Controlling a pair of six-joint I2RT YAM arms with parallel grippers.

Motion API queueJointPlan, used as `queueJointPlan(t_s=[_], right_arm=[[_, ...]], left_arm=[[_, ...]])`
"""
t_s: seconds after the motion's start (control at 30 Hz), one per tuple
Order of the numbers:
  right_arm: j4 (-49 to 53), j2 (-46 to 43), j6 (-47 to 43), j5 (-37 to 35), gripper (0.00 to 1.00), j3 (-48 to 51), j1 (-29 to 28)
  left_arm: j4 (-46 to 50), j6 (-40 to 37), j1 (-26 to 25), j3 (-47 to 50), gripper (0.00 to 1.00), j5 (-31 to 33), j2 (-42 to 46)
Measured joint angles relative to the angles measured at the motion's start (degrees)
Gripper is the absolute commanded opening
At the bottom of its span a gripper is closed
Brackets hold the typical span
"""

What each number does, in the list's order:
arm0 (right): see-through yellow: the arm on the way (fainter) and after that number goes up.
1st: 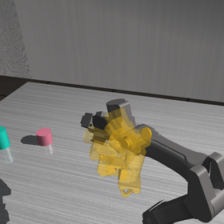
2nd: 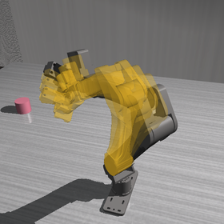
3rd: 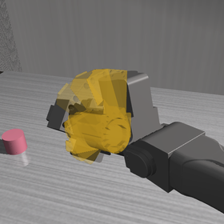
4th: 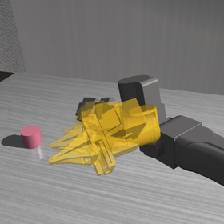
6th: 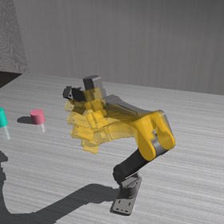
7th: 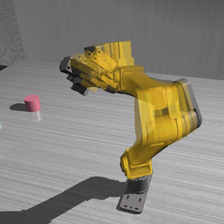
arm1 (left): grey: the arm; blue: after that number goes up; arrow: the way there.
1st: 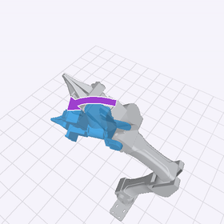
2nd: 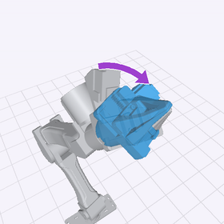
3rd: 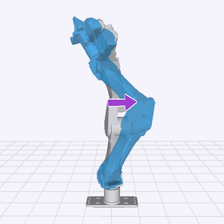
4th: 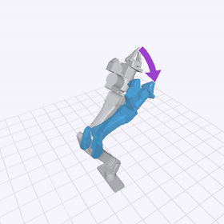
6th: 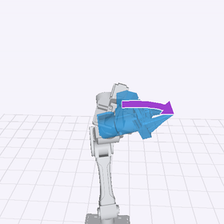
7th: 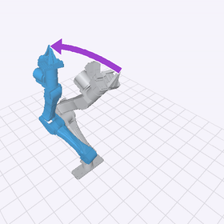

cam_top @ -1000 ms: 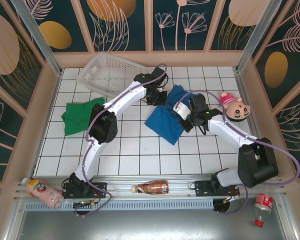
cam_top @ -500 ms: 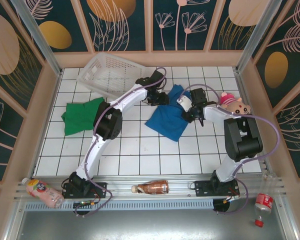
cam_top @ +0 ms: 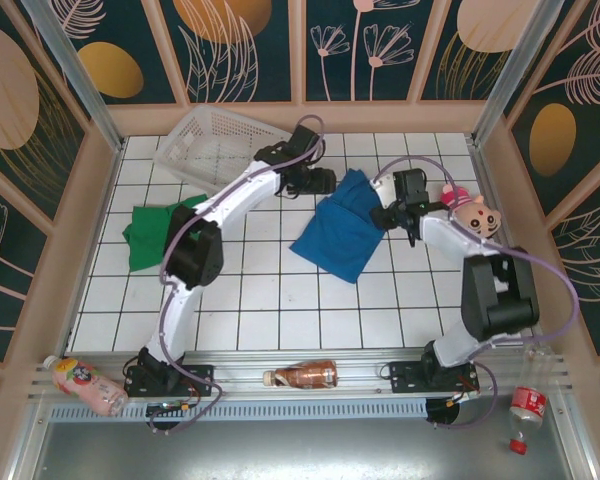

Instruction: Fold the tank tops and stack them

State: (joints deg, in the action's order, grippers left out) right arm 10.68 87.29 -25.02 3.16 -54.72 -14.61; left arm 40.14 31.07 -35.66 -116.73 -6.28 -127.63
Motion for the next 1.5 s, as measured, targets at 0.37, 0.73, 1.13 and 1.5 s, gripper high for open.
queueJointPlan(t_s=[0.37,0.73,1.13,1.5], right_arm=[[0.6,-17.5,-7.7,5.5,0.65,20.3,-18.4],[-4.3,-13.1,-11.8,-0.2,0.63,23.5,-23.1],[-10.7,-8.2,-13.5,-6.7,0.25,25.7,-26.2],[-6.8,-7.5,-11.4,-4.8,0.0,22.4,-30.8]], left_arm=[[-1.8,7.2,-1.2,34.4,0.65,-5.7,15.6],[-10.8,9.1,-1.3,33.8,0.53,-5.7,9.7],[-11.2,8.4,-1.1,32.7,0.1,-5.3,8.1],[-4.8,6.8,-1.1,32.3,0.0,-5.2,10.3]])
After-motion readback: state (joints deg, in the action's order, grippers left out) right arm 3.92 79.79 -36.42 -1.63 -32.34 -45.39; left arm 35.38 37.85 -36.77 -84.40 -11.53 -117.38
